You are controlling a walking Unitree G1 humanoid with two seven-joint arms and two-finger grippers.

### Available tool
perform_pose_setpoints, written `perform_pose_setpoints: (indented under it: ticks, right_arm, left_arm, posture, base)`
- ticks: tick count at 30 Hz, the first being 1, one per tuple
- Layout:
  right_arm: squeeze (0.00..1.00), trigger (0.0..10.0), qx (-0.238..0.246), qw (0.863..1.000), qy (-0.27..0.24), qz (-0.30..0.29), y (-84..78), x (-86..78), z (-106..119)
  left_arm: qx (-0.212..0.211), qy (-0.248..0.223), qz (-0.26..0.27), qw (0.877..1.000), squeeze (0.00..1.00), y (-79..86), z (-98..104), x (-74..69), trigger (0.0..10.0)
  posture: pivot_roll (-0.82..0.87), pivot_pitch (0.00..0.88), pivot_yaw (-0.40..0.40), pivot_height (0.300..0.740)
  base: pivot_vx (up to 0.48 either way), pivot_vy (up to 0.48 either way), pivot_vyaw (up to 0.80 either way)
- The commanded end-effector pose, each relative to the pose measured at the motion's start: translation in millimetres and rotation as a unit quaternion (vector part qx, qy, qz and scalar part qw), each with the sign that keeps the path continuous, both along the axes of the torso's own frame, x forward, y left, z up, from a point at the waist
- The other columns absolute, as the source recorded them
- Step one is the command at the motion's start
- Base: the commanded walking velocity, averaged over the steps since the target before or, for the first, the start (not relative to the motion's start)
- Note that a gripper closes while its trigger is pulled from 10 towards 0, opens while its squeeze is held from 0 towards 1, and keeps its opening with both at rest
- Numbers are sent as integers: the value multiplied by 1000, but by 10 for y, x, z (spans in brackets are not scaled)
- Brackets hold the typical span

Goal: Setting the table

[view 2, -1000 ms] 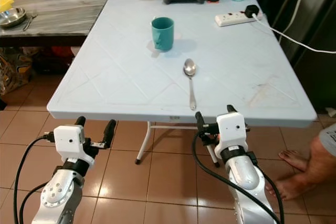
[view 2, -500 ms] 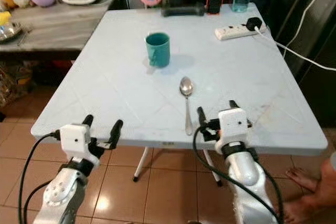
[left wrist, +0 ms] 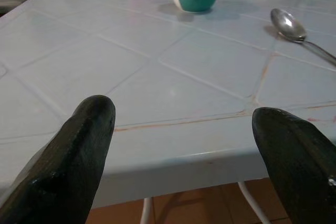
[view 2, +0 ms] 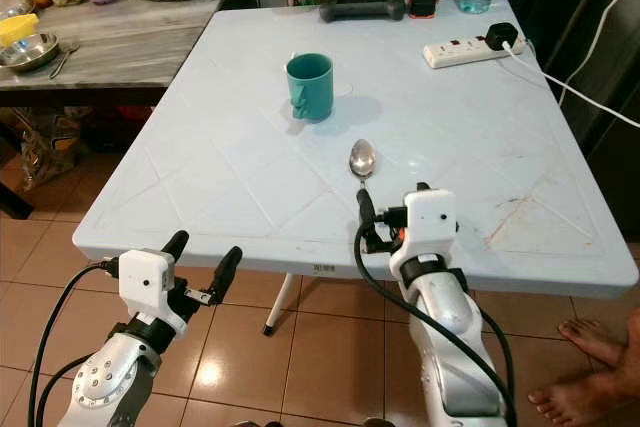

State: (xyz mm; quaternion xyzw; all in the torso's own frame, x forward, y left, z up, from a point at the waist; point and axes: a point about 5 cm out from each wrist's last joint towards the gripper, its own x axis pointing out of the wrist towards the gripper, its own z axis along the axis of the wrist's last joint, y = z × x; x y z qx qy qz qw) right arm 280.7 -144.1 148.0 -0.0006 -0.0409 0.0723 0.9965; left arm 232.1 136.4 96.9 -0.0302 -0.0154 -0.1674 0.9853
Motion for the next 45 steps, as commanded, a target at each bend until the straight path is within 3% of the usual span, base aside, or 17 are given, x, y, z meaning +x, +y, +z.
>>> perform_pose_setpoints:
  ticks: [1,5,13,14,25,28,30,38,45]
  right_arm:
    - [0,10000,19,1000,9,-6,16,33,23]
    - [0,10000,61,998,35,1,115,123,27]
    - [0,10000,114,988,103,9,276,257,-5]
    - [0,10000,95,989,116,8,308,290,0]
    - [0,10000,72,984,163,-18,339,300,-73]
    - [0,10000,40,984,170,-29,335,305,-92]
    - [0,10000,-2,983,174,-51,273,312,-124]
    - [0,10000,-52,971,209,-104,90,293,-265]
    - [0,10000,-63,967,206,-137,-82,276,-292]
  left_arm:
    - [4,4,-12,1000,0,20,4,-31,10000]
    - [6,11,-44,999,0,-19,-7,-66,10000]
    - [3,12,-46,999,0,-27,-4,-70,10000]
    - [1,13,-47,999,0,-35,-8,-71,10000]
    - [-4,20,-43,999,0,-48,-62,-72,10000]
    - [-5,22,-43,999,0,-49,-75,-73,10000]
    - [-6,24,-45,999,0,-58,-84,-70,10000]
    - [-8,29,-48,998,0,-77,-91,-73,10000]
    - [-9,25,-49,998,0,-93,-51,-76,10000]
  posture:
    - [-155,170,131,740]
    - [-149,173,137,740]
    - [-140,171,137,740]
    - [-139,170,133,740]
    - [-133,173,119,740]
    - [-134,174,117,740]
    - [-137,175,116,740]
    - [-140,180,112,740]
    - [-144,179,115,740]
  base:
    - [0,0,0]
    - [0,0,0]
    - [0,0,0]
    - [0,0,0]
    - [0,0,0]
    - [0,0,0]
    - [0,0,0]
    - [0,0,0]
    - [0,0,0]
